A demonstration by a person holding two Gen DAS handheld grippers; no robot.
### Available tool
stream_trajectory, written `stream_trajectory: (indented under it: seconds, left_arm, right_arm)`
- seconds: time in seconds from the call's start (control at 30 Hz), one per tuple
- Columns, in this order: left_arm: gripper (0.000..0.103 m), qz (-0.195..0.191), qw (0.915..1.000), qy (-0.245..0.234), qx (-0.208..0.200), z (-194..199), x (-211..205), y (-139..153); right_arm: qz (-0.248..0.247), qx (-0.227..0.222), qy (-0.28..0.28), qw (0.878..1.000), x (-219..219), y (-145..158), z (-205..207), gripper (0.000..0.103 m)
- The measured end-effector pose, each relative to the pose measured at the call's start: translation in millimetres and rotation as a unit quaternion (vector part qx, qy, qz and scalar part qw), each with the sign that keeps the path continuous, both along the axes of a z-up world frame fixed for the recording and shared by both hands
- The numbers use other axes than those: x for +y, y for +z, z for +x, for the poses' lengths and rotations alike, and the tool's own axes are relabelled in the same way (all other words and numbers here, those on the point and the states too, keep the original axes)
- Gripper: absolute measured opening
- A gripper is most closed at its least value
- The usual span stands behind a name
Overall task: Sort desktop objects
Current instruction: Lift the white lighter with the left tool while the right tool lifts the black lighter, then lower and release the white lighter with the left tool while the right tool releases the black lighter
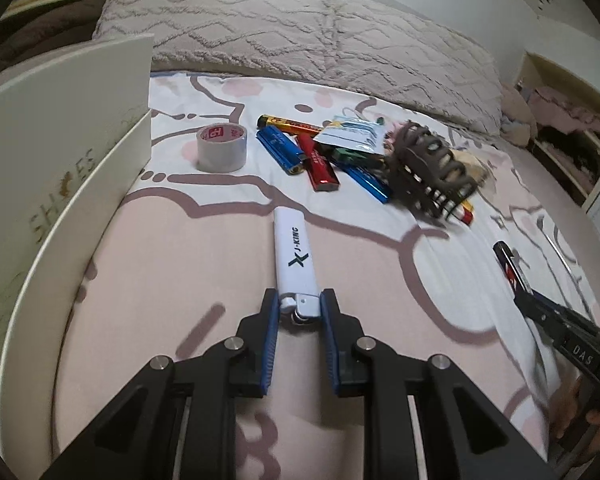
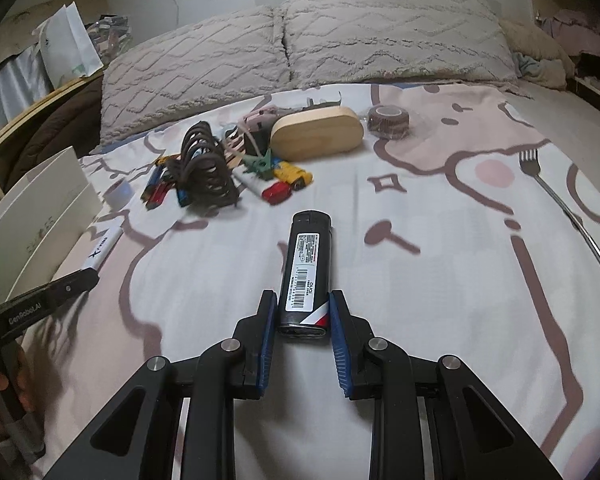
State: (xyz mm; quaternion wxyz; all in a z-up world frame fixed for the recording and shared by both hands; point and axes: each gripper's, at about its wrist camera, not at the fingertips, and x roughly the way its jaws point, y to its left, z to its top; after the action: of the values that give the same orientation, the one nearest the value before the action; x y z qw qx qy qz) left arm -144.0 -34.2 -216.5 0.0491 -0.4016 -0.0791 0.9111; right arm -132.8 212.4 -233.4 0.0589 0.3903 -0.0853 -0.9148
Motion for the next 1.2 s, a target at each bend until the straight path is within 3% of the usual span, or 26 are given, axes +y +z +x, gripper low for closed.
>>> stream_trajectory:
  seconds: [0.33, 0.57, 0.9, 1.2]
  left_arm:
    - [0.021, 0.001, 0.9991, -0.041, -0.009, 39.0, 13.1, 3.6]
    - [0.021, 0.027, 0.9962, -0.082, -0.011, 62.2, 25.6, 5.9]
    - [0.021, 0.036, 0.9830, -0.178, -0.027, 82.2, 59.0, 6.6]
    - [0.021, -0.014, 0.9805, -0.194, -0.028, 87.7, 66.2, 4.7]
  right_arm:
    - [-0.011, -0.005, 0.018, 1.000, -5.1, 4.0, 40.9, 0.027]
    - [-0.015, 0.006, 0.035, 0.999, -11.0, 10.2, 54.4, 0.027]
    - [0.008, 0.028, 0.134, 0.991, -45.7, 17.9, 63.7, 0.027]
    - [0.046, -0.006, 0.140, 0.989, -58.6, 9.2, 62.5, 0.027]
